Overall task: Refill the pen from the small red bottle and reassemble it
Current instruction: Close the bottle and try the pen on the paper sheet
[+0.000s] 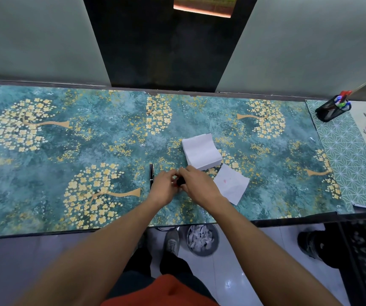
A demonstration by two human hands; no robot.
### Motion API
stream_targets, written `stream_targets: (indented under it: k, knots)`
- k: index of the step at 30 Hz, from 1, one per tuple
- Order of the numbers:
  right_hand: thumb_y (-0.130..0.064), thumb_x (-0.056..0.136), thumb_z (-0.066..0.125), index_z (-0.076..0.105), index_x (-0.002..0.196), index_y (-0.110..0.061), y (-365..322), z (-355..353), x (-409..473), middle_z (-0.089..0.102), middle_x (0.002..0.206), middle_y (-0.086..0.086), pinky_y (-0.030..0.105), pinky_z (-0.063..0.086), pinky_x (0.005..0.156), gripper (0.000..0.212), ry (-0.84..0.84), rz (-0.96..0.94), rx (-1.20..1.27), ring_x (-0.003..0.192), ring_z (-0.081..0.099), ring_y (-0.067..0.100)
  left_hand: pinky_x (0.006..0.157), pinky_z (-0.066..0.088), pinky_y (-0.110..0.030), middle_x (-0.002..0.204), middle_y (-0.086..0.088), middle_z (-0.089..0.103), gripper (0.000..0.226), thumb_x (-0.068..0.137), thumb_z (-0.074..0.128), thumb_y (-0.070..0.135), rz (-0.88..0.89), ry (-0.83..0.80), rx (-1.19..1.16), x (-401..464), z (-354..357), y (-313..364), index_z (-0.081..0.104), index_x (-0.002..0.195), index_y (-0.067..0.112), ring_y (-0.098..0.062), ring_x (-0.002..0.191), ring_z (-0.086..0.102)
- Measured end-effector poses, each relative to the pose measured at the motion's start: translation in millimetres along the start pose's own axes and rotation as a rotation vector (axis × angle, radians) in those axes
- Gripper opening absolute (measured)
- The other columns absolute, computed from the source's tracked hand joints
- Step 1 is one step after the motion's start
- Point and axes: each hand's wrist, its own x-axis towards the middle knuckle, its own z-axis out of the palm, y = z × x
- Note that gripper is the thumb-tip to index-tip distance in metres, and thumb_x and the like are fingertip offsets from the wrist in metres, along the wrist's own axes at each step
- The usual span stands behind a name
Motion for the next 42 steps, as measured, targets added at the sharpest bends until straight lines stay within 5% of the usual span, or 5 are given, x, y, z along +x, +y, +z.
stream_targets:
  k: [14,22,33,42]
  knots:
    - [-0.026,0.101,0.058,0.059,0.121,-0.007,-18,4,6,0.071,0.113,0.013,0.041,0.051,0.071,0.028,-0.008,0.146,-0.143,0.1,0.07,0.037,0.074,0.054,-0.045,0.095,-0.015,0.07,0.037,0.076,0.061,-0.006,0.058,0.01,0.052,-2,0,0,0.071,0.106,0.013,-0.03,0.088,0.065]
    - [-0.015,0.1,0.056,0.052,0.138,-0.015,-14,12,3,0.06,0.117,0.012,0.045,0.053,0.071,0.038,-0.004,0.051,-0.16,0.096,0.068,0.038,0.083,0.052,-0.043,0.105,-0.015,0.065,0.035,0.083,0.064,-0.002,0.059,0.016,0.089,-3,1,0,0.067,0.113,0.015,-0.031,0.098,0.061]
    - [-0.018,0.099,0.06,0.069,0.117,-0.009,-26,12,9,0.065,0.111,0.016,0.04,0.047,0.071,0.022,0.035,0.195,-0.042,0.094,0.069,0.037,0.081,0.054,-0.043,0.102,-0.014,0.071,0.045,0.077,0.059,0.001,0.055,-0.001,0.071,-1,1,-4,0.069,0.116,0.02,-0.031,0.097,0.065]
    - [-0.015,0.098,0.062,0.061,0.127,-0.013,-6,14,0,0.06,0.105,0.011,0.046,0.053,0.074,0.029,0.014,-0.029,-0.046,0.09,0.065,0.035,0.08,0.053,-0.042,0.105,-0.013,0.058,0.029,0.08,0.062,0.004,0.035,-0.018,0.056,-4,5,-3,0.066,0.107,0.017,-0.029,0.089,0.062]
